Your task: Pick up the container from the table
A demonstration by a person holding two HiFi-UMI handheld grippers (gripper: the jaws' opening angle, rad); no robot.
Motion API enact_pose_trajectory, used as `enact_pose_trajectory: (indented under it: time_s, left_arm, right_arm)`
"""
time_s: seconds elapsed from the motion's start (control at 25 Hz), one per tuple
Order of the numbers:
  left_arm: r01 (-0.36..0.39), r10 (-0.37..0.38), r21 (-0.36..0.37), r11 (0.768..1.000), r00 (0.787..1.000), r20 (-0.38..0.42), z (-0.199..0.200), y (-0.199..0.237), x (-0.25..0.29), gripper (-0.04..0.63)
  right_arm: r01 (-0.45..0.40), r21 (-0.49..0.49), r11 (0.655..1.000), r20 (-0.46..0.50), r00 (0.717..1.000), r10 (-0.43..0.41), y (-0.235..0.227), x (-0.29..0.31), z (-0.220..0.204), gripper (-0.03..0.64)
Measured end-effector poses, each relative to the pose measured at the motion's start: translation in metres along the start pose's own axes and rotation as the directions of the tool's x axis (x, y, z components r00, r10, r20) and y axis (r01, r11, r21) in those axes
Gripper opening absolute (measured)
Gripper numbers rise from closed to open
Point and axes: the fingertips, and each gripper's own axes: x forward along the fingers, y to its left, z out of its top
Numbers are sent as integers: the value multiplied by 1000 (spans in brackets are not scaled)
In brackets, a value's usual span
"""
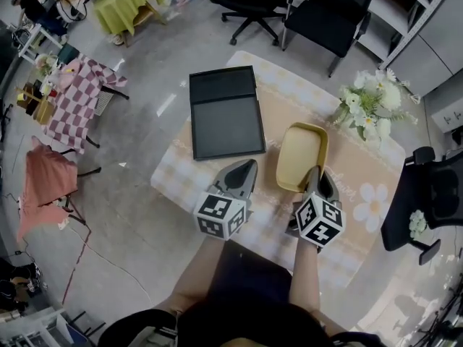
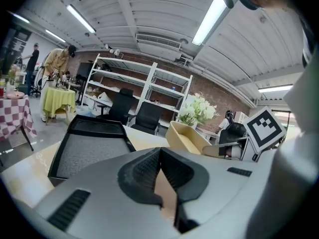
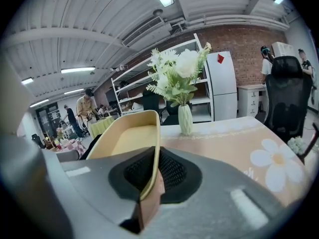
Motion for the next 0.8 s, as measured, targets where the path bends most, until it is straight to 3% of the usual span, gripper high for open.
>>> enact_pose_trajectory:
  time_s: [0.36,0.8]
  left_arm:
    - [23,-31,78,997,994,108,48,-22,-23,11]
    - [10,-47,147,989,967,249,101,-35,-54,11]
  right_arm:
    - [-36,3,999,151,988,35,15,-42,51,14]
    - [-67,-22,997,333,940,71,29,-91,106,14]
